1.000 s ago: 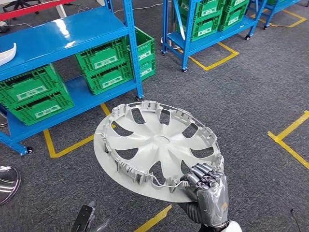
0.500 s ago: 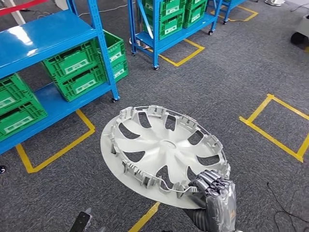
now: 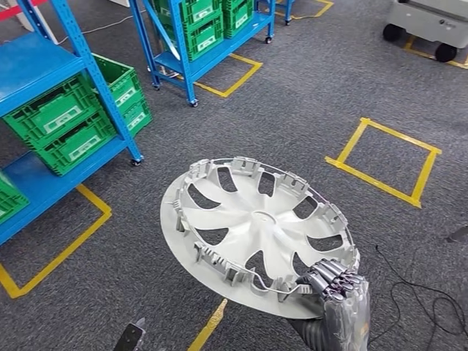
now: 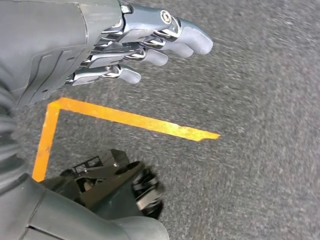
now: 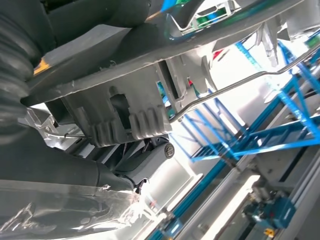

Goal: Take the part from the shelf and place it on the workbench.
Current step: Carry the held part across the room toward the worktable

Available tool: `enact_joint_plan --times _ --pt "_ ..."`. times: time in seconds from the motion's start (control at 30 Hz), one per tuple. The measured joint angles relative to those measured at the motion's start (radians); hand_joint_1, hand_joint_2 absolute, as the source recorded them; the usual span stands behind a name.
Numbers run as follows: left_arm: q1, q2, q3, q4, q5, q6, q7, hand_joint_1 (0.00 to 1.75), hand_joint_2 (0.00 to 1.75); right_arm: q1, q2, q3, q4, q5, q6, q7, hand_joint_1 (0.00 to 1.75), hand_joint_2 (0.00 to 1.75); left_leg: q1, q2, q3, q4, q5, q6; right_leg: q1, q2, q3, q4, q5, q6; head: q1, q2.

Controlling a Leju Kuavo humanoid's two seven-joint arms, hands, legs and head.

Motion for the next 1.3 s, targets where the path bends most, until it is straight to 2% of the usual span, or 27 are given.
enact_joint_plan --times 0.07,0.13,0.2,0.23,0.3,0.33,0.37,0.4,0.43,0.47,0.53,0.6,0.63,0.7,0.73,0.77,0.83,0.9,0.93,0.97,1.0,1.03,1.1,1.17,1.2,1.23,1.3 --pt "-0.003 -0.001 0.0 0.0 -0.001 0.001 0.0 0.0 1.75 0.004 0.0 -0.004 -0.002 0.0 0.0 -0.001 1.75 1.75 -0.001 -0.042 0.06 -0.13 0.067 0.016 0.002 0.026 -0.002 0.003 0.003 0.003 0.001 0.0" --pt "-0.007 -0.003 0.0 0.001 -0.002 0.002 0.001 0.0 1.75 0.007 0.0 -0.007 -0.005 0.001 0.0 -0.002 1.75 1.75 -0.001 -0.074 0.091 -0.203 0.084 0.023 0.0 0.048 -0.012 0.007 0.008 0.012 0.001 0.0" --pt "-0.01 -0.008 0.0 0.002 -0.004 0.006 0.003 0.0 1.75 0.011 0.0 -0.011 -0.01 0.002 0.0 -0.004 1.75 1.75 -0.002 -0.061 0.095 -0.218 0.083 0.023 -0.003 0.068 -0.024 0.006 0.016 0.025 0.0 0.0" --pt "-0.012 -0.011 0.0 0.002 -0.005 0.008 0.004 0.0 1.75 0.015 0.0 -0.014 -0.013 0.002 0.0 -0.005 1.75 1.75 0.0 -0.05 0.095 -0.223 0.087 0.026 -0.002 0.059 -0.031 0.01 0.013 0.031 0.0 0.0" --pt "-0.016 -0.017 0.001 0.002 -0.007 0.011 0.004 0.0 1.75 0.019 0.001 -0.02 -0.019 0.001 0.0 -0.011 1.75 1.75 0.003 -0.024 0.097 -0.233 0.095 0.031 -0.001 0.009 -0.062 0.065 -0.023 0.04 0.006 0.0" --pt "-0.016 -0.019 0.001 0.002 -0.007 0.014 0.004 0.0 1.75 0.019 0.001 -0.023 -0.02 0.0 0.0 -0.016 1.75 1.75 0.002 -0.01 0.097 -0.234 0.096 0.033 -0.001 -0.023 -0.088 0.121 -0.055 0.045 0.009 0.0" --pt "-0.016 -0.023 0.002 0.002 -0.005 0.018 0.006 0.0 1.75 0.019 0.001 -0.026 -0.022 -0.001 0.0 -0.02 1.75 1.75 0.001 0.004 0.096 -0.233 0.096 0.033 -0.003 -0.042 -0.119 0.188 -0.087 0.05 0.011 0.0" --pt "-0.016 -0.029 0.002 0.002 -0.003 0.024 0.008 0.0 1.75 0.02 0.001 -0.029 -0.022 -0.003 0.0 -0.024 1.75 1.75 0.0 0.02 0.095 -0.233 0.096 0.033 -0.006 -0.051 -0.144 0.246 -0.11 0.055 0.012 0.0" --pt "-0.019 -0.034 0.003 0.002 -0.001 0.029 0.012 0.0 1.75 0.023 0.002 -0.033 -0.023 -0.006 0.0 -0.029 1.75 1.75 0.0 0.035 0.095 -0.233 0.096 0.033 -0.009 -0.056 -0.156 0.277 -0.116 0.059 0.012 0.0" --pt "-0.022 -0.041 0.004 0.002 0.0 0.034 0.016 0.0 1.75 0.025 0.003 -0.036 -0.024 -0.008 0.0 -0.033 1.75 1.75 0.0 0.049 0.095 -0.232 0.095 0.033 -0.011 -0.06 -0.149 0.271 -0.104 0.062 0.012 0.0" --pt "-0.03 -0.05 0.004 0.002 0.0 0.036 0.021 0.0 1.75 0.028 0.006 -0.045 -0.029 -0.013 0.0 -0.044 1.75 1.75 0.0 0.073 0.098 -0.232 0.092 0.028 -0.013 -0.083 -0.079 0.154 -0.048 0.064 0.012 0.0" --pt "-0.035 -0.052 0.005 0.002 -0.001 0.033 0.021 0.0 1.75 0.029 0.013 -0.054 -0.035 -0.017 0.0 -0.057 1.75 1.75 -0.005 0.092 0.101 -0.23 0.087 0.019 -0.009 -0.122 -0.007 0.036 -0.017 0.056 0.011 0.0" --pt "-0.037 -0.052 0.006 0.002 -0.001 0.031 0.021 0.0 1.75 0.031 0.017 -0.059 -0.039 -0.02 0.0 -0.064 1.75 1.75 -0.008 0.1 0.102 -0.229 0.085 0.014 -0.006 -0.132 0.008 0.01 -0.015 0.049 0.011 0.0" --pt "-0.039 -0.051 0.008 0.002 -0.001 0.027 0.022 0.0 1.75 0.037 0.024 -0.069 -0.045 -0.025 0.0 -0.075 1.75 1.75 -0.01 0.117 0.105 -0.228 0.084 0.005 -0.003 -0.117 0.006 0.004 -0.015 0.034 0.009 0.0" --pt "-0.041 -0.051 0.009 0.002 -0.001 0.026 0.022 0.0 1.75 0.042 0.027 -0.074 -0.048 -0.027 0.0 -0.079 1.75 1.75 -0.008 0.112 0.106 -0.225 0.079 0.0 -0.004 -0.107 0.004 0.004 -0.013 0.028 0.009 0.0" --pt "-0.042 -0.052 0.01 0.002 -0.001 0.025 0.022 0.0 1.75 0.045 0.03 -0.078 -0.051 -0.027 0.0 -0.081 1.75 1.75 -0.006 0.094 0.101 -0.211 0.065 -0.004 -0.005 -0.097 0.003 0.002 -0.01 0.021 0.008 0.0" --pt "-0.042 -0.052 0.01 0.002 -0.001 0.024 0.022 0.0 1.75 0.046 0.035 -0.084 -0.055 -0.028 0.0 -0.086 1.75 1.75 -0.002 0.04 0.065 -0.125 0.006 -0.01 -0.007 -0.076 0.002 0.0 -0.005 0.009 0.006 0.0" --pt "-0.037 -0.052 0.011 0.002 -0.001 0.023 0.022 0.0 1.75 0.046 0.04 -0.088 -0.055 -0.029 0.0 -0.091 1.75 1.75 -0.002 0.014 0.001 0.012 -0.055 -0.007 -0.004 -0.051 -0.002 0.0 -0.003 0.003 0.005 0.0" --pt "-0.036 -0.052 0.012 0.002 -0.001 0.023 0.022 0.0 1.75 0.047 0.041 -0.091 -0.055 -0.029 0.0 -0.092 1.75 1.75 -0.002 0.011 -0.021 0.055 -0.064 -0.005 -0.001 -0.036 -0.002 0.001 -0.002 0.002 0.005 0.0" --pt "-0.035 -0.051 0.012 0.002 -0.001 0.023 0.022 0.0 1.75 0.048 0.042 -0.093 -0.055 -0.029 0.0 -0.094 1.75 1.75 -0.003 0.008 -0.029 0.065 -0.053 -0.002 0.001 -0.022 -0.003 0.001 -0.002 0.001 0.005 0.0" --pt "-0.035 -0.051 0.013 0.002 -0.001 0.023 0.022 0.0 1.75 0.05 0.043 -0.095 -0.055 -0.029 0.0 -0.095 1.75 1.75 -0.003 0.004 -0.017 0.033 -0.022 0.003 0.002 -0.007 -0.003 0.002 -0.001 0.001 0.005 0.0" --pt "-0.036 -0.051 0.014 0.002 0.0 0.023 0.022 0.0 1.75 0.051 0.044 -0.097 -0.055 -0.029 0.0 -0.097 1.75 1.75 -0.004 -0.008 0.009 -0.028 0.02 0.009 0.003 0.007 -0.002 0.002 0.0 0.002 0.005 0.0" --pt "-0.037 -0.049 0.017 0.002 0.001 0.023 0.021 0.0 1.75 0.051 0.047 -0.1 -0.056 -0.028 0.0 -0.102 1.75 1.75 -0.003 -0.055 0.064 -0.153 0.077 0.021 0.005 0.033 -0.004 0.005 0.003 0.005 0.006 0.0" --pt "-0.038 -0.048 0.019 0.002 0.002 0.023 0.021 0.0 1.75 0.051 0.049 -0.102 -0.059 -0.028 0.0 -0.105 1.75 1.75 -0.004 -0.081 0.084 -0.204 0.084 0.024 0.002 0.055 -0.014 0.008 0.008 0.016 0.006 0.0" --pt "-0.039 -0.048 0.021 0.002 0.002 0.024 0.02 0.0 1.75 0.052 0.05 -0.104 -0.062 -0.028 0.0 -0.107 1.75 1.75 -0.004 -0.073 0.085 -0.212 0.085 0.025 0.0 0.067 -0.02 0.007 0.012 0.022 0.006 0.0" --pt "-0.041 -0.049 0.022 0.002 0.002 0.024 0.02 0.0 1.75 0.055 0.051 -0.105 -0.064 -0.029 0.0 -0.108 1.75 1.75 -0.004 -0.061 0.086 -0.216 0.088 0.027 -0.002 0.065 -0.027 0.008 0.013 0.028 0.006 0.0" --pt "-0.044 -0.05 0.027 0.002 0.003 0.025 0.02 0.0 1.75 0.057 0.052 -0.108 -0.068 -0.032 0.0 -0.109 1.75 1.75 -0.002 -0.036 0.089 -0.228 0.096 0.034 0.0 0.021 -0.05 0.041 -0.009 0.036 0.01 0.0"
